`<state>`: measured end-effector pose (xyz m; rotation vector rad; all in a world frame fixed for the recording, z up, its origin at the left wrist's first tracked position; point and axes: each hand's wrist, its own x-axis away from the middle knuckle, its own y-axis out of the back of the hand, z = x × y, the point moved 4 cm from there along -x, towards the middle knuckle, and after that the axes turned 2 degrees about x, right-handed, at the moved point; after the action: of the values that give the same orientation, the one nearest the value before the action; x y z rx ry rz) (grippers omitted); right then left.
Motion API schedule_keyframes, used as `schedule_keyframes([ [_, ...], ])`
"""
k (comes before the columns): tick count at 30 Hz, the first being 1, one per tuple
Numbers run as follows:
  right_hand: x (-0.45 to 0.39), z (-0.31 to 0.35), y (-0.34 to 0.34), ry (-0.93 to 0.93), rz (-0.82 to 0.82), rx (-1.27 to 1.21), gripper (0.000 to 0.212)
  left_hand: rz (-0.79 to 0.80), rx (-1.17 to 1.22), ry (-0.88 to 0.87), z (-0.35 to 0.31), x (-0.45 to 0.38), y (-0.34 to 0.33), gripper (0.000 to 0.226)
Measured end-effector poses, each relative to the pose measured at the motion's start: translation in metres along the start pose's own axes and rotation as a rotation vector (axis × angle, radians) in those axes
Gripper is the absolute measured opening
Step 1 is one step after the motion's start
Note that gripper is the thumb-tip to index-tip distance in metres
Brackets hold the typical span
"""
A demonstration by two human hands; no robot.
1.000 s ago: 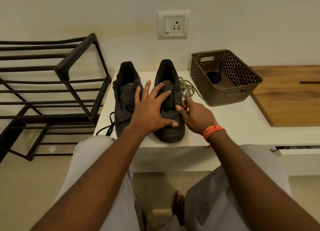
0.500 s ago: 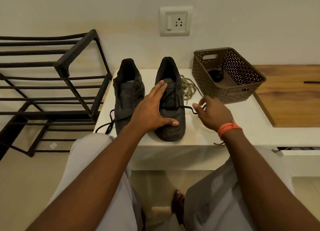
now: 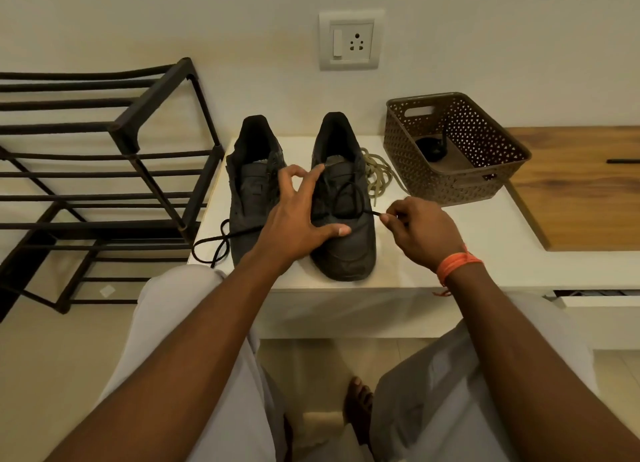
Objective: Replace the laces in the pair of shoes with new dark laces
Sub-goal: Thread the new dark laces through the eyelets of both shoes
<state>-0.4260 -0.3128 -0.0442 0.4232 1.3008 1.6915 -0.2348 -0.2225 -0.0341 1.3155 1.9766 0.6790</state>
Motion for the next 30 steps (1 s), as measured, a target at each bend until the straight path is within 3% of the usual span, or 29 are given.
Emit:
schedule_keyframes([
  [3, 0.004, -0.012, 0.008, -0.091, -0.040, 0.019, 0.023, -0.045, -0.151, 0.001, 0.000, 0.001, 0.009, 0.050],
  [5, 0.005, -0.012, 0.007, -0.135, -0.051, 0.016, 0.022, -0.011, -0.277, -0.016, -0.004, 0.002, 0.009, 0.031],
  [10, 0.007, -0.016, 0.012, -0.208, -0.035, -0.002, 0.021, -0.134, -0.430, 0.079, 0.007, -0.003, 0.024, 0.029],
  [15, 0.026, -0.064, 0.031, -0.440, 0.415, -0.073, 0.019, -0.113, -0.493, 0.161, 0.016, 0.000, 0.024, 0.024],
  [17, 0.029, -0.066, 0.025, -0.468, 0.456, 0.029, 0.017, -0.087, -0.464, 0.143, 0.014, 0.000, 0.020, 0.023],
  [19, 0.026, -0.049, 0.018, -0.395, 0.332, 0.147, 0.024, -0.081, -0.370, 0.078, 0.010, 0.001, 0.017, 0.025],
  [23, 0.012, 0.001, 0.002, -0.106, 0.116, -0.087, 0.035, 0.023, -0.201, -0.015, -0.004, 0.008, 0.001, 0.061],
  [26, 0.003, 0.014, -0.003, -0.014, 0.067, -0.150, 0.022, 0.131, -0.260, 0.004, -0.004, 0.009, -0.012, 0.078],
  [30, 0.005, 0.016, 0.006, 0.029, 0.052, -0.061, 0.019, 0.114, -0.255, 0.014, 0.001, 0.005, -0.014, 0.081],
])
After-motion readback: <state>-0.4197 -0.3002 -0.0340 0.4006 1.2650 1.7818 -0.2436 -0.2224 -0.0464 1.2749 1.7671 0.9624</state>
